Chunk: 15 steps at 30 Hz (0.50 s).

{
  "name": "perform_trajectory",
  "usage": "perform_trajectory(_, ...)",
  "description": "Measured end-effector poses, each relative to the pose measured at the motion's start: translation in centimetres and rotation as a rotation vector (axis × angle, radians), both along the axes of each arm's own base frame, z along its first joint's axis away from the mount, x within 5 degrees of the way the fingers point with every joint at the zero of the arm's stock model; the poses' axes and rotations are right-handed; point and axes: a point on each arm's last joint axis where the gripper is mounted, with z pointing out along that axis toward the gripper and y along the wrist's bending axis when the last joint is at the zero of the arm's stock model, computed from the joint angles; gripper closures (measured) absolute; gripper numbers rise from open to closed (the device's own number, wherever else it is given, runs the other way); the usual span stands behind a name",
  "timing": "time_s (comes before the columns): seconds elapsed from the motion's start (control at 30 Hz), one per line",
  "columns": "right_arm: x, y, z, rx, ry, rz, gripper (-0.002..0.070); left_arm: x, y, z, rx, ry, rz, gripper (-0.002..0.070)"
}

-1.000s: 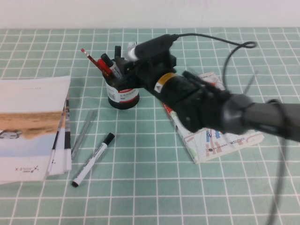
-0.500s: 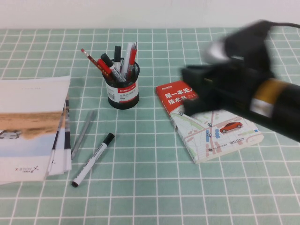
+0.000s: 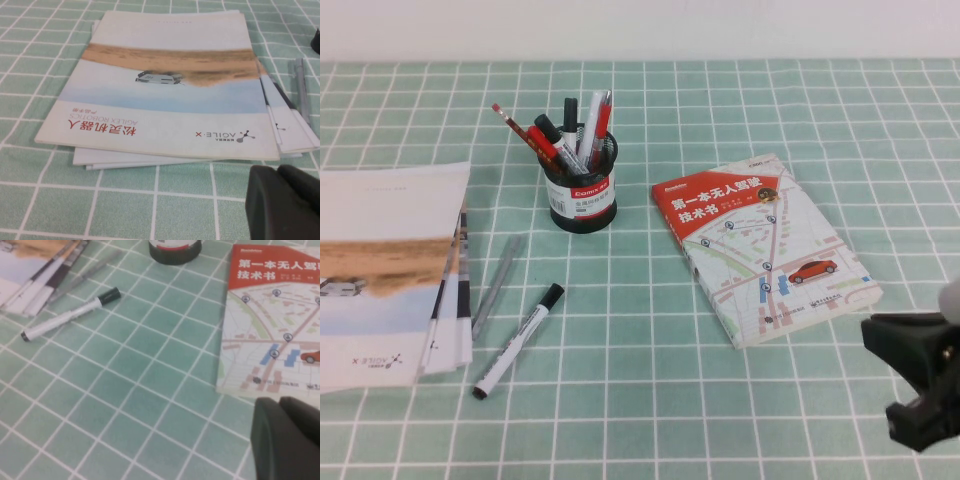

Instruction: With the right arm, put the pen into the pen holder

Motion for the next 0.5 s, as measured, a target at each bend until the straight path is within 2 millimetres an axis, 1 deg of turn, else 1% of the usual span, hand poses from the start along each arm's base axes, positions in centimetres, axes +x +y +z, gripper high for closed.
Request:
perform_trajectory(0.1,-0.1,-0.2,-0.5,-0.019,-0.014,0.005,0.0695,0.0,0.0,0.0,0.0,0.0,0.0,0.0679)
perform_trajectory(0.3,-0.3,-0.6,-2.1,-0.064,-0.003,0.008,0.0694,0.0,0.0,0.0,0.0,0.0,0.0,0.0679)
perform_trajectory(0.37,-0.4,-1.3,-2.7,-0.051,-0.005,-0.029,0.0695,0.0,0.0,0.0,0.0,0.0,0.0,0.0679)
perform_trajectory(0.4,-0.5,-2.0,-3.2,-0.036,-0.01,-0.065,0.0695,0.0,0.0,0.0,0.0,0.0,0.0,0.0679)
perform_trajectory(0.5,-1.4,-4.8,-4.9,0.015,-0.063,-0.209,0.0695,0.0,0.0,0.0,0.0,0.0,0.0,0.0679)
